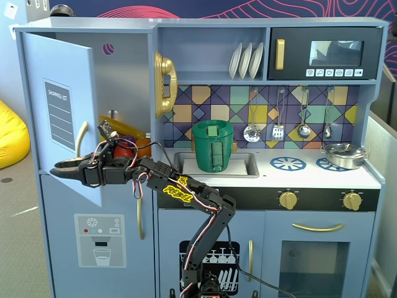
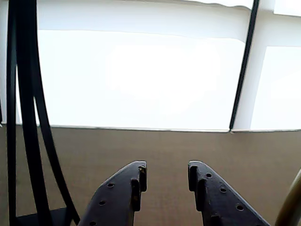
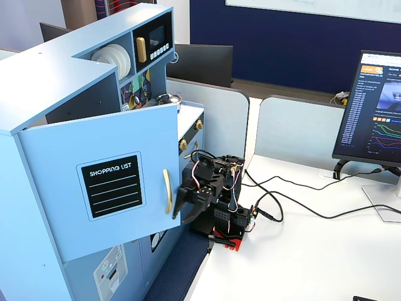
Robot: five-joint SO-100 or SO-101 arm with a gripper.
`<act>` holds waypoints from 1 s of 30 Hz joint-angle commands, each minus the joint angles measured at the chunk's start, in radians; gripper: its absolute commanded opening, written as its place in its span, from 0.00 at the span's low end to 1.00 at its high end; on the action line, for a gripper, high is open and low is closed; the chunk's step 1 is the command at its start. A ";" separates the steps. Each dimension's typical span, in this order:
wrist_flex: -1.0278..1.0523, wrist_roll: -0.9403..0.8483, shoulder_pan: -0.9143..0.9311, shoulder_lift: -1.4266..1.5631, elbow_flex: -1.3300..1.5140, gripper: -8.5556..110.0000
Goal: Close the left cabinet door
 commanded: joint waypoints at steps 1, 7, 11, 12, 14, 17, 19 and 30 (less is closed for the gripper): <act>-0.021 0.032 0.077 0.008 -0.080 0.07; 0.021 0.041 0.192 0.038 -0.081 0.07; 0.038 0.066 0.272 0.048 -0.092 0.07; 0.048 0.069 0.290 0.051 -0.095 0.07; 0.058 0.077 0.319 0.058 -0.095 0.07; 0.077 0.084 0.377 0.066 -0.092 0.07; 0.080 0.095 0.416 0.066 -0.092 0.07; 0.046 0.098 0.641 -0.005 -0.127 0.07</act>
